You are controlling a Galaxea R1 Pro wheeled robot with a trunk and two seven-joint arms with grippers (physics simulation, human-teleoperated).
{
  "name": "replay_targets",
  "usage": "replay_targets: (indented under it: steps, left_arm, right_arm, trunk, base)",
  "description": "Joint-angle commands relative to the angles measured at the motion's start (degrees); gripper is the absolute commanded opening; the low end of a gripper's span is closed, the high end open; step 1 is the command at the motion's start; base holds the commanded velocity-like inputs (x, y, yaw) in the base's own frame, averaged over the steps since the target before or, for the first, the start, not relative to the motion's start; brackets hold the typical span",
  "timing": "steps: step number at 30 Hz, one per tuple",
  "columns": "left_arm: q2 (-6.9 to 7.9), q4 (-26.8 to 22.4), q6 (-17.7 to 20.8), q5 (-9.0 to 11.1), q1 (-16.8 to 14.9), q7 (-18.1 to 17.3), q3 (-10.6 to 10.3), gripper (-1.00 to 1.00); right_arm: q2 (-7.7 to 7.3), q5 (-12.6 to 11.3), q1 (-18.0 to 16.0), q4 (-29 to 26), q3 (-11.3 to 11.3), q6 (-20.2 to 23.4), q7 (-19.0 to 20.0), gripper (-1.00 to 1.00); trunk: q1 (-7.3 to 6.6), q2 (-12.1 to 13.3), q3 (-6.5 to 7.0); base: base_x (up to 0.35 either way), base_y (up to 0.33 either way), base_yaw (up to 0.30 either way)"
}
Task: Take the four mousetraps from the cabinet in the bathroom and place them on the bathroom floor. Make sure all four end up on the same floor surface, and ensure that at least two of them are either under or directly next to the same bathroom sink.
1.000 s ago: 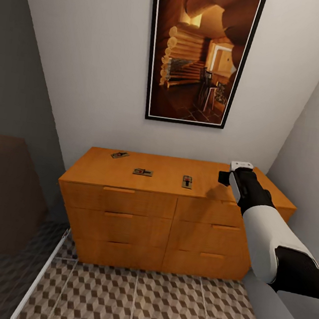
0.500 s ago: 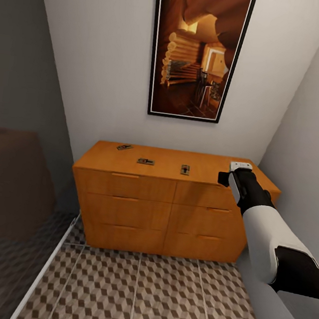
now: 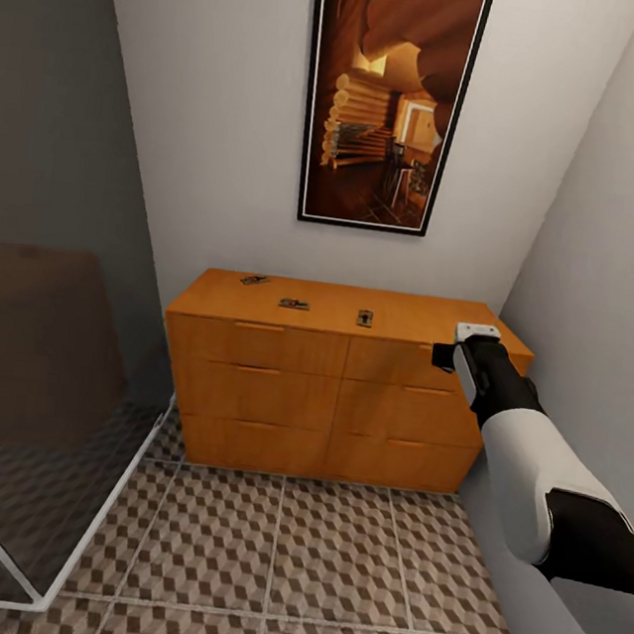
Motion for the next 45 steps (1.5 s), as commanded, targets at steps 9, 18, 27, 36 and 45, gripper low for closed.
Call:
replay_targets:
  steps: [9, 18, 27, 36, 45]
  left_arm:
    - [-0.01, 0.2, -0.4, 0.0, -0.1, 0.1, -0.2, 1.00]
    - [0.06, 0.1, -0.6, 0.0, -0.1, 0.1, -0.2, 1.00]
    - [0.01, -0.7, -0.8, -0.1, -0.1, 0.1, 0.0, 1.00]
    - [-0.09, -7.3, -0.5, -0.1, -0.1, 0.5, 0.2, 1.00]
    - [-0.04, -16.2, -0.1, -0.1, -0.1, 0.9, 0.3, 1.00]
  right_arm:
    - [-0.15, 0.6, 0.0, 7.7, -0.2, -3.1, 0.3, -1.00]
    - [-0.27, 0.6, 0.0, 23.4, -0.2, -15.7, 0.4, -1.00]
    - [0.03, 0.5, 11.2, 29.7, -0.1, -31.4, 0.9, -1.00]
    - [1.94, 0.4, 27.2, 29.7, -0.1, -40.9, 0.9, -1.00]
    - [2.40, 0.4, 37.3, 29.8, -0.1, -42.0, 3.6, -1.00]
  trunk:
    - [-0.04, 0.0, -0.05]
    - [-0.04, 0.0, -0.05]
    - [-0.04, 0.0, -0.05]
    - [-0.04, 0.0, -0.05]
    - [-0.04, 0.0, -0.05]
  base:
    - [-0.115, 0.000, 0.000]
    - [-0.005, 0.000, 0.000]
    - [0.000, 0.000, 0.000]
    - [0.000, 0.000, 0.000]
    - [0.000, 0.000, 0.000]
